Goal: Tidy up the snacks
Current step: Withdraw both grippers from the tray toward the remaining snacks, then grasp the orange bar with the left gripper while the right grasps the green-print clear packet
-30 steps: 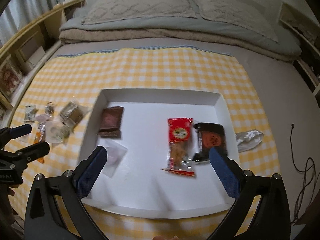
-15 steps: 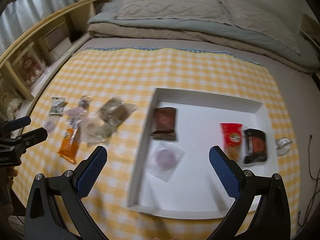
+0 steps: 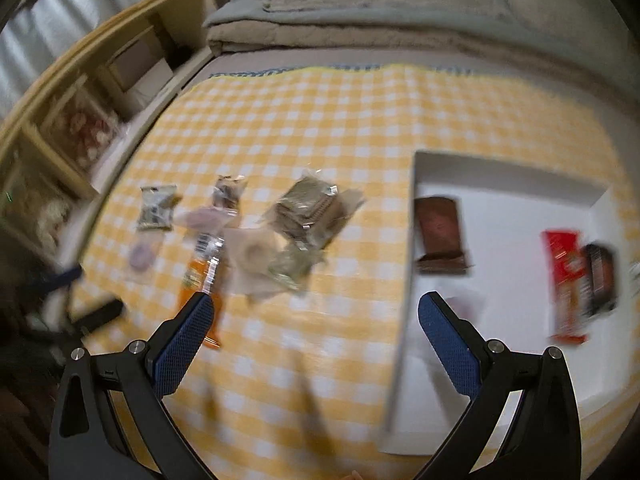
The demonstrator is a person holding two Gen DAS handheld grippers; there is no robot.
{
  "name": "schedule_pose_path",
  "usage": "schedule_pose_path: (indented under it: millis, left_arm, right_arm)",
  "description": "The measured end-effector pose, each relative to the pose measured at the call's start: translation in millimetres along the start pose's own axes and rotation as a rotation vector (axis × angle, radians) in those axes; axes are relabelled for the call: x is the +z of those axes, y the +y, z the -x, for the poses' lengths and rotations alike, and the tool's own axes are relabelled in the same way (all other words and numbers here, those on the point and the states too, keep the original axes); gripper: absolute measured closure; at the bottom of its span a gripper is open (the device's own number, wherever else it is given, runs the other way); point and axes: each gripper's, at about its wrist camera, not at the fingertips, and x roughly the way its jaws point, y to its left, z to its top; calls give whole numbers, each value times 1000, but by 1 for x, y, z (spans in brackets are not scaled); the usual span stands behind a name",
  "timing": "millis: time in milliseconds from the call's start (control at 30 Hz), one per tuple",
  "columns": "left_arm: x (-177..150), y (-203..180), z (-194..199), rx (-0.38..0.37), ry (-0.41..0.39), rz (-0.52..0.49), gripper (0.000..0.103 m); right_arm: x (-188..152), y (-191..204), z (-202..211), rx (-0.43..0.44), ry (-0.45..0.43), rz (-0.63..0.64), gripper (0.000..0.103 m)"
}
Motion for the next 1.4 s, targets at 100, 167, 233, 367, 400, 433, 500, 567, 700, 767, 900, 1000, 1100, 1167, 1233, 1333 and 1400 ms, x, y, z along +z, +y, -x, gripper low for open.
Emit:
schedule_pose_path:
  millis: [100, 167, 233, 367, 400, 433, 500, 567, 700, 767, 900, 1000, 1100, 1167, 1233, 1333, 1400]
  left_arm:
    - [2, -18, -16, 13, 16, -52, 1]
    - [4, -26, -28, -1, 29, -64, 8]
    - [5, -34, -39, -1, 43, -74, 14]
    - [12, -42, -62, 8, 67, -95, 25]
    - [14, -44, -67, 12, 70, -95, 26]
    - [18, -45, -72, 17, 74, -93, 28]
    - [22, -46, -80, 20, 83, -91, 32]
    - [26, -49, -90, 25, 99, -95, 34]
    - [32, -54, -105, 54, 137, -101, 37]
    - [33, -54, -115, 75, 161, -104, 38]
    - [33, -53, -130, 106, 191, -110, 44]
    - [33, -48, -139, 125, 203, -98, 55]
    - [34, -45, -144, 127, 212, -87, 62]
    - [35, -44, -144, 117, 213, -78, 65]
    - [36, -42, -143, 121, 211, -73, 66]
    - [36, -36, -142, 119, 208, -59, 67]
    - [36, -30, -137, 116, 202, -44, 67]
  right_arm:
    - [7, -7, -21, 28, 55, -107, 0]
    - [10, -11, -32, 47, 73, -169, 8]
    - [12, -14, -43, 52, 88, -212, 18]
    - [14, -16, -63, 63, 126, -263, 31]
    - [15, -16, -68, 70, 137, -275, 33]
    - [16, -16, -72, 78, 144, -284, 36]
    - [17, -16, -79, 99, 161, -315, 39]
    - [19, -14, -84, 100, 171, -323, 42]
    - [21, -12, -94, 85, 199, -331, 48]
    - [20, -12, -99, 81, 209, -348, 52]
    - [21, -15, -108, 62, 226, -357, 57]
    - [21, -14, -113, 55, 240, -345, 61]
    - [21, -11, -118, 59, 249, -318, 63]
    - [21, -9, -118, 59, 249, -291, 70]
    - [21, -5, -117, 52, 247, -260, 72]
    - [20, -2, -113, 35, 242, -210, 81]
    - [19, -3, -109, 32, 240, -194, 83]
